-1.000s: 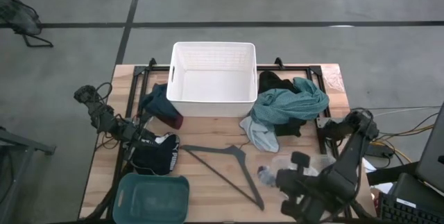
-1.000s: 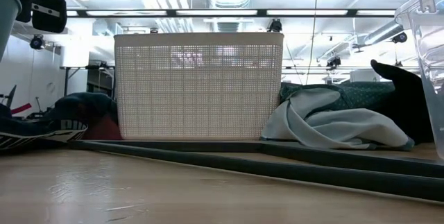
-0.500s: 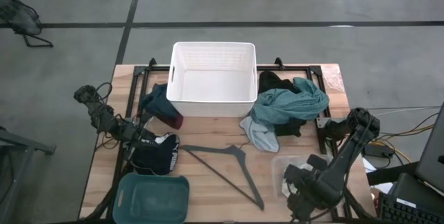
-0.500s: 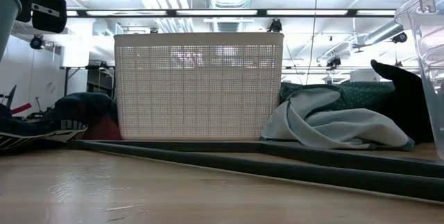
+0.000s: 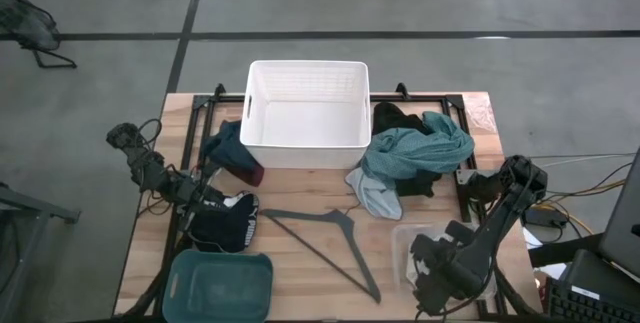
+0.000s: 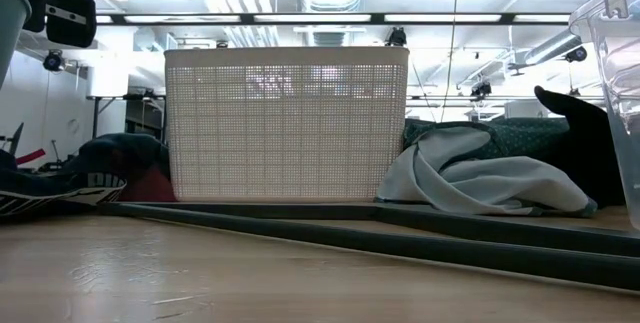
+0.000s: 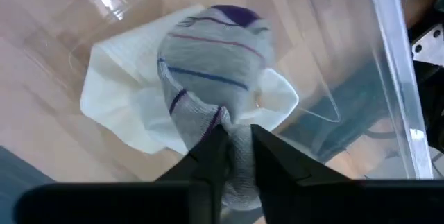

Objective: Pick & Place Cloths
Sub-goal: Put the gray sock into the transparent bin, then put the light green polo shirt into the white laundry bin

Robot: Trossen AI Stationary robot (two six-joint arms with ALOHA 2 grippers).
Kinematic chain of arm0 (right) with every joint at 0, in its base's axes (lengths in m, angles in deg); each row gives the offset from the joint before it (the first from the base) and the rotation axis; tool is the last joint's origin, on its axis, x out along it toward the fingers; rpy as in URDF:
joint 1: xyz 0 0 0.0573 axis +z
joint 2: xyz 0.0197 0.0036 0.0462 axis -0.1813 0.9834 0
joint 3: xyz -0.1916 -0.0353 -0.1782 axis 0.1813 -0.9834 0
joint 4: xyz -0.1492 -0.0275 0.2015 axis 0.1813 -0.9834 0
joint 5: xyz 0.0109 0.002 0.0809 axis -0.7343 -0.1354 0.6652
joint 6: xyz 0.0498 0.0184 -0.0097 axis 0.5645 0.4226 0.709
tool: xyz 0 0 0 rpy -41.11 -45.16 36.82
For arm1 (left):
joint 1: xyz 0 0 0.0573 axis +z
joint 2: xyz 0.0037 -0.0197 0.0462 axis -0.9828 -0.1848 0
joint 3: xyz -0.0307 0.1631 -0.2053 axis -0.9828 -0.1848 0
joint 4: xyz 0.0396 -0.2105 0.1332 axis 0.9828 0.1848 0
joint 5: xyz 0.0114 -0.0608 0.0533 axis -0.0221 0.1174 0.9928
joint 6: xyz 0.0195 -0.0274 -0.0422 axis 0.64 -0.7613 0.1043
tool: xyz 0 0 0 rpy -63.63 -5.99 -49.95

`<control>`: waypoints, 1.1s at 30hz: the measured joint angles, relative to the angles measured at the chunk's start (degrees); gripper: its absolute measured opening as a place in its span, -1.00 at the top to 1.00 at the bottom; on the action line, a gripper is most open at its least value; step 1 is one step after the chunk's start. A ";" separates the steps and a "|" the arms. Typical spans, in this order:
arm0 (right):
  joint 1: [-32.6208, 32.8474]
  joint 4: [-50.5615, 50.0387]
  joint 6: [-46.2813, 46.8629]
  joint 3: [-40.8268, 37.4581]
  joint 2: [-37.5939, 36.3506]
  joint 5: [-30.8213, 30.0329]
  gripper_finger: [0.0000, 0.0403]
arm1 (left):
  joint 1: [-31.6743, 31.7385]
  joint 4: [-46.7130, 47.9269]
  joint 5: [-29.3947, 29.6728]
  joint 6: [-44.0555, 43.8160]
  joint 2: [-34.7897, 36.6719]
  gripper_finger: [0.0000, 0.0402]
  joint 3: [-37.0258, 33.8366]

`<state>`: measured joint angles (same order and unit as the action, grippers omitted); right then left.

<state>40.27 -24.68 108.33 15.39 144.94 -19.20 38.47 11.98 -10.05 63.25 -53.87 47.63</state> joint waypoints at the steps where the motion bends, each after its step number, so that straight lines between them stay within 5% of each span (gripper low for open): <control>1: -0.04 -0.01 0.49 0.00 0.00 -0.55 0.59 | 0.00 0.00 0.00 0.00 0.00 0.88 0.00; 18: -0.11 -0.08 1.77 0.02 0.00 -6.20 -0.49 | 0.00 0.00 0.00 0.00 0.00 0.88 0.00; 33: -0.11 -0.37 1.32 4.56 -0.11 -7.98 -0.64 | 0.00 0.02 0.00 -0.02 0.00 0.88 0.02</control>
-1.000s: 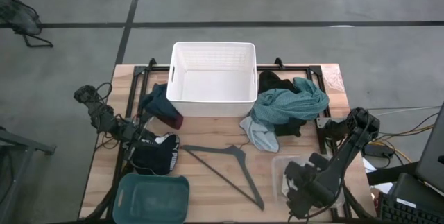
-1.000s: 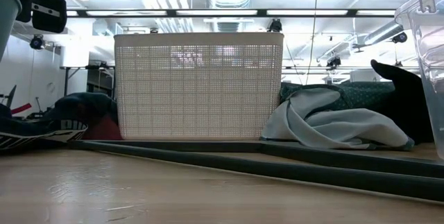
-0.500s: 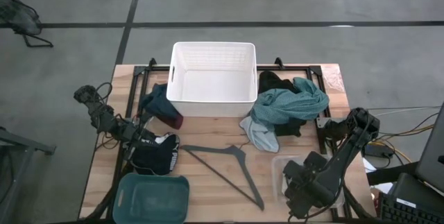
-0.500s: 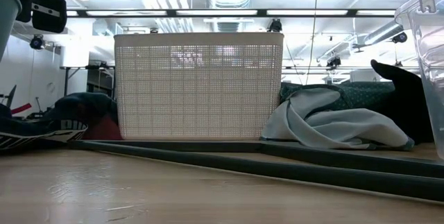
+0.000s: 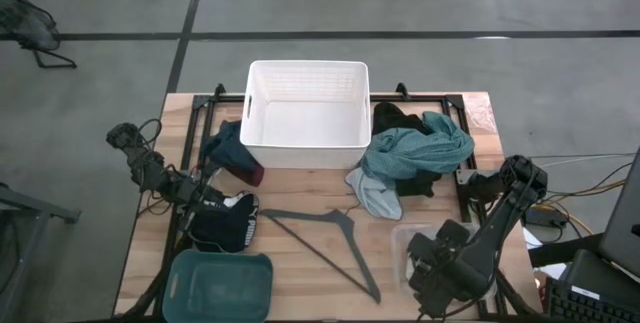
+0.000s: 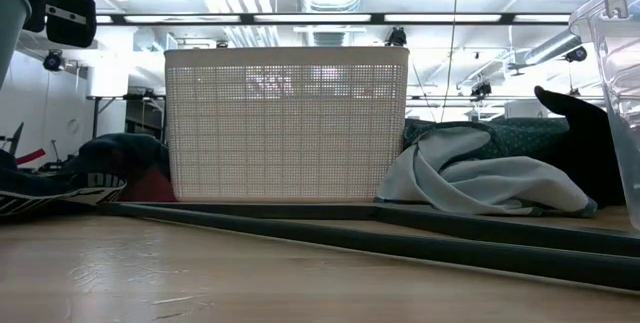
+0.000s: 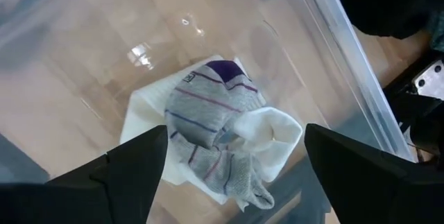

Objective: Pick & Place Cloths
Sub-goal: Put the light green polo shirt into the white laundry bin

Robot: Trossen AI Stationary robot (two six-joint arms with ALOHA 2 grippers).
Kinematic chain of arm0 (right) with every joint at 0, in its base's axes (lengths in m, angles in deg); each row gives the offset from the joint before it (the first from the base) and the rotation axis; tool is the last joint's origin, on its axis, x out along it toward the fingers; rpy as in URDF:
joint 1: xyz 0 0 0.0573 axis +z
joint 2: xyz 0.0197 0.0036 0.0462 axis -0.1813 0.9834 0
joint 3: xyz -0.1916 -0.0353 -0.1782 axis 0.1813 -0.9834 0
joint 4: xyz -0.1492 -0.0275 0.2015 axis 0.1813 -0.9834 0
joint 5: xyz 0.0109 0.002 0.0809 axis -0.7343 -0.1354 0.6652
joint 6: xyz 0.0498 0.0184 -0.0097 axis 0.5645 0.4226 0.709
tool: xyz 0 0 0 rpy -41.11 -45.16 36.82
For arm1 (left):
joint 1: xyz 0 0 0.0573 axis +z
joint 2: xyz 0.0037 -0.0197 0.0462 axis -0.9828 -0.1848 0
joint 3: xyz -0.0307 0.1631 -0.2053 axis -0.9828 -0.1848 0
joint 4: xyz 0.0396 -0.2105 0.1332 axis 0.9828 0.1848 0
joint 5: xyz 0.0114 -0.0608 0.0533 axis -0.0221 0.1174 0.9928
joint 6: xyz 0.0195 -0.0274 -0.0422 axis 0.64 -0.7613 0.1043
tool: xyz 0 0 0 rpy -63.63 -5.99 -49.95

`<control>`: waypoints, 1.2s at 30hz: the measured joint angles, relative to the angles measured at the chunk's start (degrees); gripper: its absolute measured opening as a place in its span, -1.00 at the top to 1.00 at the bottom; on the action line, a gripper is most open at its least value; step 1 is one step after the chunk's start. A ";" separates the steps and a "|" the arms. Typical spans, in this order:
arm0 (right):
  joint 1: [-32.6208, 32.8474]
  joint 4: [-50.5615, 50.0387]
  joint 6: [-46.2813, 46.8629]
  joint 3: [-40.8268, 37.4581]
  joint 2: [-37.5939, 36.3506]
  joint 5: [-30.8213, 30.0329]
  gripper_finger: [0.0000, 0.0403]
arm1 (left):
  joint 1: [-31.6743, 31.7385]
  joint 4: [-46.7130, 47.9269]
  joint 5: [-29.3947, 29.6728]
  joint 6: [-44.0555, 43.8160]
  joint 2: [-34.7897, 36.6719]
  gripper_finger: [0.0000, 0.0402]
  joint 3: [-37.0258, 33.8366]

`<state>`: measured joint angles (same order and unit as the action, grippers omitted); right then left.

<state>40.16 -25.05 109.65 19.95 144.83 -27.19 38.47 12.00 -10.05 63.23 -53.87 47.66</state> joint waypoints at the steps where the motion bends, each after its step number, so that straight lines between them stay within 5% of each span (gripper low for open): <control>1: 0.00 -0.01 -0.06 0.24 0.00 -0.09 -0.62 | -0.01 0.00 -0.02 0.02 0.00 0.88 -0.02; 12: -0.04 -0.04 -3.03 2.43 0.00 -3.15 -0.47 | -0.01 0.00 -0.02 0.00 0.00 0.88 -0.01; 26: -0.02 0.77 -2.82 2.72 -0.01 -4.81 -0.79 | -0.01 0.00 -0.02 0.00 0.00 0.88 -0.01; 36: 0.00 0.70 -3.72 2.72 -0.76 -4.81 -0.76 | 0.00 0.00 0.00 0.02 0.00 0.88 -0.01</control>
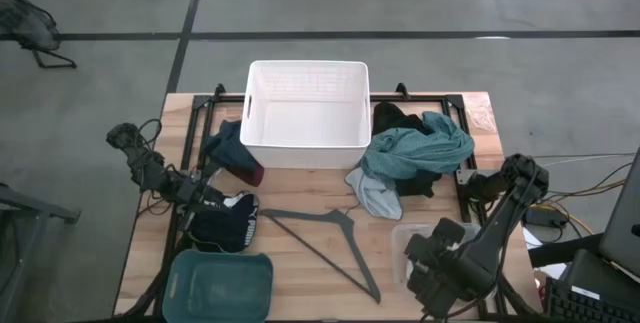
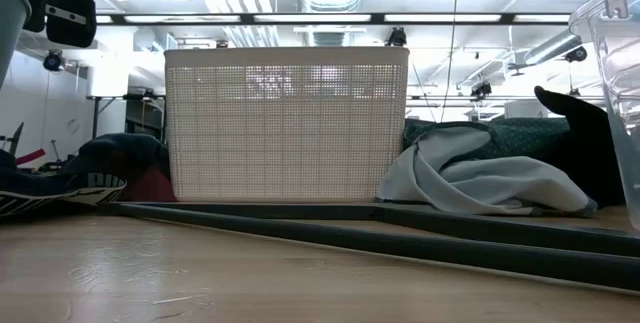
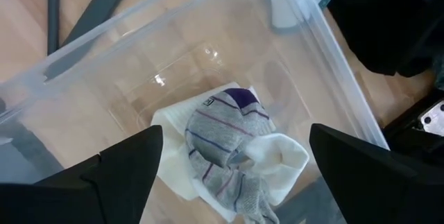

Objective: Pick & Place Cloths
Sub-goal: Put the light green polo shirt into the white laundry bin

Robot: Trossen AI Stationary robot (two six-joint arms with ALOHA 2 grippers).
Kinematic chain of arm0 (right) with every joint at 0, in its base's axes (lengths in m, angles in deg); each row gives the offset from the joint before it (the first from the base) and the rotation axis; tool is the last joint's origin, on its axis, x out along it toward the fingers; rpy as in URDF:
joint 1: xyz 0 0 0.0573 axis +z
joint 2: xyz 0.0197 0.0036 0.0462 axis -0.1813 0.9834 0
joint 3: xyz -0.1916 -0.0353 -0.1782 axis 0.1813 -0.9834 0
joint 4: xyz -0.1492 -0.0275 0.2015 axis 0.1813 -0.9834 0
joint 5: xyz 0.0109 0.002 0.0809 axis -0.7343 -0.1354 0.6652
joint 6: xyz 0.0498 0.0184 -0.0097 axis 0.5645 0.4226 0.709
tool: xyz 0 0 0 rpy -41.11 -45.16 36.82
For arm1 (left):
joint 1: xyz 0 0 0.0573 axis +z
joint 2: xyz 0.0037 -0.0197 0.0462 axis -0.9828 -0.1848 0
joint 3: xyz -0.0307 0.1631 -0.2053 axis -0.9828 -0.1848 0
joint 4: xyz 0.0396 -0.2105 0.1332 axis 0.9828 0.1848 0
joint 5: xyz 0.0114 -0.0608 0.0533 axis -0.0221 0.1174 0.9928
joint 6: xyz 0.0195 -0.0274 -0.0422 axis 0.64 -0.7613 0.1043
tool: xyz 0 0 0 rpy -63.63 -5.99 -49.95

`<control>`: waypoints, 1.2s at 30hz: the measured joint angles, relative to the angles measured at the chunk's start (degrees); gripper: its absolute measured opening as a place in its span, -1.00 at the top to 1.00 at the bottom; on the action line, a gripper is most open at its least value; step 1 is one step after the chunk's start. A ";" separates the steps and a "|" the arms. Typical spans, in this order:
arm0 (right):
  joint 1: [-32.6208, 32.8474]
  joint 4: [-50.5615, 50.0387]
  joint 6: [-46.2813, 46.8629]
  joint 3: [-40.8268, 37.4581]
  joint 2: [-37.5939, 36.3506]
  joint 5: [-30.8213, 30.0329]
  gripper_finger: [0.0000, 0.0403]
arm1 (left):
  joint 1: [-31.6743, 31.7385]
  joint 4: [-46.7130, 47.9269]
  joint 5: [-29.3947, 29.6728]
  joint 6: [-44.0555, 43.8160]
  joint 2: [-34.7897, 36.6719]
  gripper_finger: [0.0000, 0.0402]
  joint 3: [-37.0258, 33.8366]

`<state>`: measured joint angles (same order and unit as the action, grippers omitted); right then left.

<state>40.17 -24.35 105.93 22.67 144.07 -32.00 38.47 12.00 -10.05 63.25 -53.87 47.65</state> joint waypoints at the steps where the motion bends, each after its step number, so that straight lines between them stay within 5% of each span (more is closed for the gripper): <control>1: 0.00 0.00 -0.09 0.00 -0.23 -0.05 -0.75 | -0.02 0.00 -0.02 -0.02 0.00 0.88 -0.02; 21: -1.61 -0.12 -3.44 0.02 -6.06 -7.57 -0.54 | 0.00 -0.02 -0.01 -0.01 0.02 0.88 -0.02; 36: -13.48 -0.74 -13.73 0.02 -8.13 -10.92 -0.43 | -0.02 0.00 -0.02 -0.02 0.02 0.88 -0.02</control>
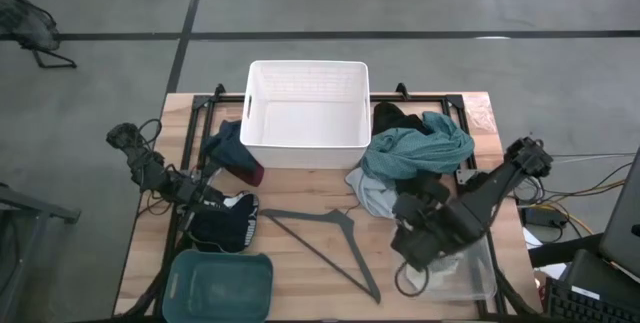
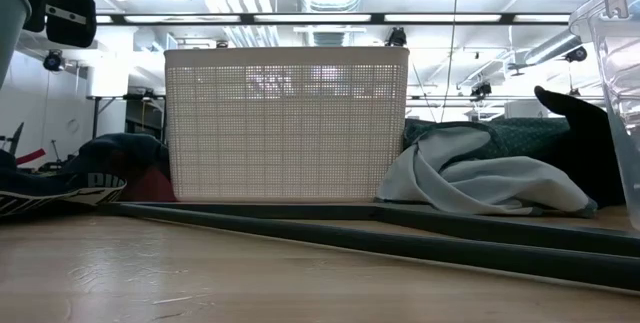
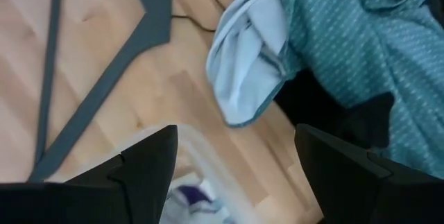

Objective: Pick & Place Cloths
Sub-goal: Put the light green polo shirt into the white laundry bin

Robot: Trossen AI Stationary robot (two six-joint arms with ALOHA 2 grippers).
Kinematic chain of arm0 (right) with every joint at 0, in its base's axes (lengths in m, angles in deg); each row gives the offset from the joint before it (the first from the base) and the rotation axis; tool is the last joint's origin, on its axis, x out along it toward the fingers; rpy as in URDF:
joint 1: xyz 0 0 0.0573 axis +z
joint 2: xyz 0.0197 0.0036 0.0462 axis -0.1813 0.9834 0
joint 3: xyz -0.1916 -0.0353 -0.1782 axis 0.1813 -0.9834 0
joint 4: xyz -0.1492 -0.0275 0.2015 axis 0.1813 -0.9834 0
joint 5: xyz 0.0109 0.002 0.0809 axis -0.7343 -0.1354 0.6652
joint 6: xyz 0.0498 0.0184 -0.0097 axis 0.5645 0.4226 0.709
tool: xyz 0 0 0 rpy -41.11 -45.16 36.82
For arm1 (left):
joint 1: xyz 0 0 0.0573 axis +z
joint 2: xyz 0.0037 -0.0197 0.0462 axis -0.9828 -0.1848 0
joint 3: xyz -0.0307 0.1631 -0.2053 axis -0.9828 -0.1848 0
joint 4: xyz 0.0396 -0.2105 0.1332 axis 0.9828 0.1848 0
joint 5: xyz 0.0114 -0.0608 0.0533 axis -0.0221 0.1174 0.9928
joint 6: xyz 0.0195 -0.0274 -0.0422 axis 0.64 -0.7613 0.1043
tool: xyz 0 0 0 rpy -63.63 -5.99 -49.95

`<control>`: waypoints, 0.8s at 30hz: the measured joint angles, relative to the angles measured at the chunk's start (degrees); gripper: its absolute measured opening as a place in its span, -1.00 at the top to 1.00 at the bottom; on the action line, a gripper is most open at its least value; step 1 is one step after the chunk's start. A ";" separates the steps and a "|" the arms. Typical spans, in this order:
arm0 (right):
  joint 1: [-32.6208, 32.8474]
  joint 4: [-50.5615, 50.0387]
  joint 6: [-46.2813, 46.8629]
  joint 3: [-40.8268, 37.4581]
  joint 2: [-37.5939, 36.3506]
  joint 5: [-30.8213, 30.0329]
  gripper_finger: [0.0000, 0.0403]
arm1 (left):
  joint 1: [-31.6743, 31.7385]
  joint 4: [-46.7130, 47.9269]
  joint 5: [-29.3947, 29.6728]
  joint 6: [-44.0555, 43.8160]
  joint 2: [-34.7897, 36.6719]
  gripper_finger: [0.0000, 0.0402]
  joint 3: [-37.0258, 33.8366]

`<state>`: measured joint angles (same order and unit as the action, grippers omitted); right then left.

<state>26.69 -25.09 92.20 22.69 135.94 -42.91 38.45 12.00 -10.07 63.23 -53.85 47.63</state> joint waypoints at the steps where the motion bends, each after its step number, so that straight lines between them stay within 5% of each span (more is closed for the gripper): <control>1: -0.74 0.00 -0.94 -0.01 0.00 -0.03 -0.43 | 0.02 0.00 -0.01 0.01 0.00 0.88 0.00; 24: -6.78 0.79 -6.57 -1.77 0.22 -1.40 -0.44 | 0.00 0.00 0.01 0.01 0.00 0.88 0.01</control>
<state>19.90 -24.31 85.63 20.92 136.16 -44.31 38.45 12.00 -10.06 63.24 -53.85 47.65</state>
